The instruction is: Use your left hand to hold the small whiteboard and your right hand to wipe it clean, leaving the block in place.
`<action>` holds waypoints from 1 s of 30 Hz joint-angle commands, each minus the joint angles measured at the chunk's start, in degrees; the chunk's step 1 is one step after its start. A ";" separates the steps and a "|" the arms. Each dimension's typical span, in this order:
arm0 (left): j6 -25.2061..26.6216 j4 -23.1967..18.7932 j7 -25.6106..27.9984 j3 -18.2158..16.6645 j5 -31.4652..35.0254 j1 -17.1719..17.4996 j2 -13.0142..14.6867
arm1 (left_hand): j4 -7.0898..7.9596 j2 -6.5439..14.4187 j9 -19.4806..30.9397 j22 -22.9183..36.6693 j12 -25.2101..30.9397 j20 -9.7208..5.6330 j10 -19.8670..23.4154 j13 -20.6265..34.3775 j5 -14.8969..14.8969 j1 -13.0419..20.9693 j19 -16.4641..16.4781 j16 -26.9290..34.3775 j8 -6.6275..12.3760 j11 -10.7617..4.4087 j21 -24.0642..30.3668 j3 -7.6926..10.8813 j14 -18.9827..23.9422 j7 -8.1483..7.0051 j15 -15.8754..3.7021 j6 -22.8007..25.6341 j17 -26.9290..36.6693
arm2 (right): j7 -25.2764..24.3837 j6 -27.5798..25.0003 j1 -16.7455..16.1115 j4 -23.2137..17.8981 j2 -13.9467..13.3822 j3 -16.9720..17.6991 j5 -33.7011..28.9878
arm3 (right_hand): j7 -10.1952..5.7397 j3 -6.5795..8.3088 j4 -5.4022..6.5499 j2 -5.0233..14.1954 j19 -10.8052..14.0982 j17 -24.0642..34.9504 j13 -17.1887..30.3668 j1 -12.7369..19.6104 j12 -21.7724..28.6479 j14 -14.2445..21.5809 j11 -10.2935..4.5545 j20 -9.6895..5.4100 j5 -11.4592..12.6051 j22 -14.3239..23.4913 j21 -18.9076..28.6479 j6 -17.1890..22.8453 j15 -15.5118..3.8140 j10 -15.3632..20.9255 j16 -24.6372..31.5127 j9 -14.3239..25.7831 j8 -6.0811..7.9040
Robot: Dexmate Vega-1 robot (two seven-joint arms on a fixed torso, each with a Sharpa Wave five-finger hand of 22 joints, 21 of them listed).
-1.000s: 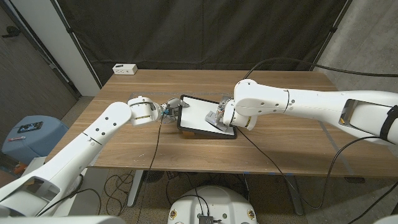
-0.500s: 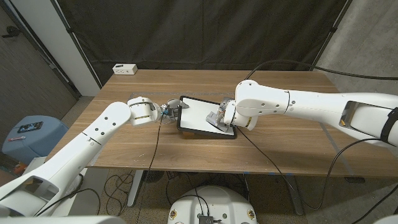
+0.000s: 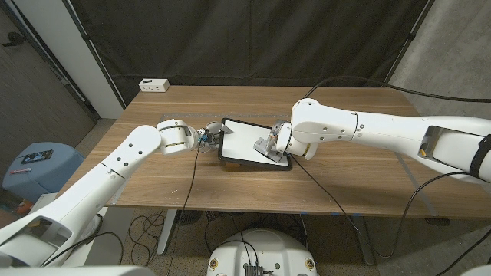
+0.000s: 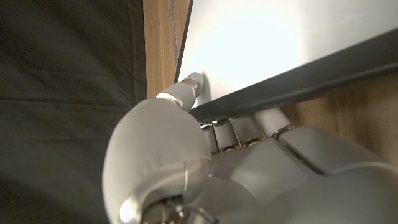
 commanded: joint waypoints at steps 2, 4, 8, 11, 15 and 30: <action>-0.36 -0.11 0.03 0.16 -0.39 0.18 0.22 | 0.38 -0.06 0.16 0.14 -0.16 0.05 0.19 -0.04 0.22 0.33 0.18 0.00 -0.03 0.08 0.46 0.09 0.27 0.29 -0.80 0.35 0.08 | -3.16 0.00 0.75 0.90 -0.29 -0.96 2.80 | 2.14 1.44 1.18 3.01 0.35 0.23 0.58 2.59 -0.03 0.37 -2.56 -5.54 2.91 0.14 -0.08 7.77 -4.48 7.06 -0.38 0.27 0.11; -0.43 -0.12 0.15 0.21 -0.40 0.20 0.20 | 0.38 -0.07 0.16 0.14 -0.18 0.06 0.15 -0.04 0.22 0.33 0.17 0.01 -0.02 0.03 0.46 0.09 0.33 0.23 -0.80 0.39 0.07 | -4.03 0.00 1.04 1.30 -0.25 -1.20 3.84 | 2.09 1.44 1.18 3.00 0.33 0.27 0.61 2.60 -0.02 0.40 -2.57 -5.53 2.89 0.14 -0.09 7.73 -4.48 7.15 -0.40 0.27 0.06; -0.51 -0.13 0.08 0.29 -0.37 0.19 0.21 | 0.35 -0.11 0.16 0.14 -0.22 0.06 0.06 -0.04 0.23 0.35 0.17 0.00 -0.05 0.05 0.47 0.11 0.33 0.17 -0.82 0.33 0.06 | -4.01 0.00 1.30 1.44 -0.52 -1.52 3.88 | 2.06 1.45 1.20 3.00 0.39 0.32 0.54 2.61 -0.14 0.46 -2.72 -5.57 2.84 0.14 -0.07 7.87 -4.48 7.20 -0.50 0.27 0.03; -0.58 -0.07 -0.11 0.33 -0.37 0.18 0.18 | 0.38 -0.11 0.17 0.14 -0.21 0.10 0.11 -0.04 0.22 0.31 0.23 -0.07 -0.04 0.04 0.50 0.10 0.17 0.02 -0.86 0.38 0.06 | -3.83 0.00 1.45 1.42 -0.73 -1.70 3.75 | 2.08 1.46 1.20 3.00 0.40 0.41 0.64 2.63 -0.14 0.52 -2.68 -5.58 2.82 0.14 -0.07 7.84 -4.48 7.18 -0.53 0.29 -0.03; -0.52 0.01 -0.05 0.51 -0.44 0.07 0.05 | 0.42 -0.07 0.17 0.14 -0.18 0.12 0.19 -0.03 0.22 0.29 0.20 -0.03 -0.03 0.07 0.50 0.11 0.27 0.09 -0.91 0.41 0.07 | -3.29 0.00 1.73 1.62 -0.81 -2.15 3.35 | 2.08 1.46 1.22 3.01 0.41 0.30 0.77 2.63 -0.14 0.44 -2.61 -5.62 2.78 0.14 -0.08 7.89 -4.48 7.22 -0.76 0.30 -0.08; -0.52 0.00 0.92 0.66 -1.01 -0.09 -0.28 | 0.49 -0.10 0.17 0.14 -0.21 0.19 0.16 -0.03 0.21 0.17 0.09 -0.04 -0.07 -0.02 0.51 0.11 0.27 0.01 -0.91 0.37 0.07 | -3.60 0.00 2.27 3.70 -0.55 -3.06 3.63 | 1.95 1.52 1.18 3.01 0.40 0.52 0.87 2.79 -0.34 0.64 -2.79 -5.63 2.69 0.16 -0.09 8.05 -4.49 7.36 -1.04 0.41 -0.24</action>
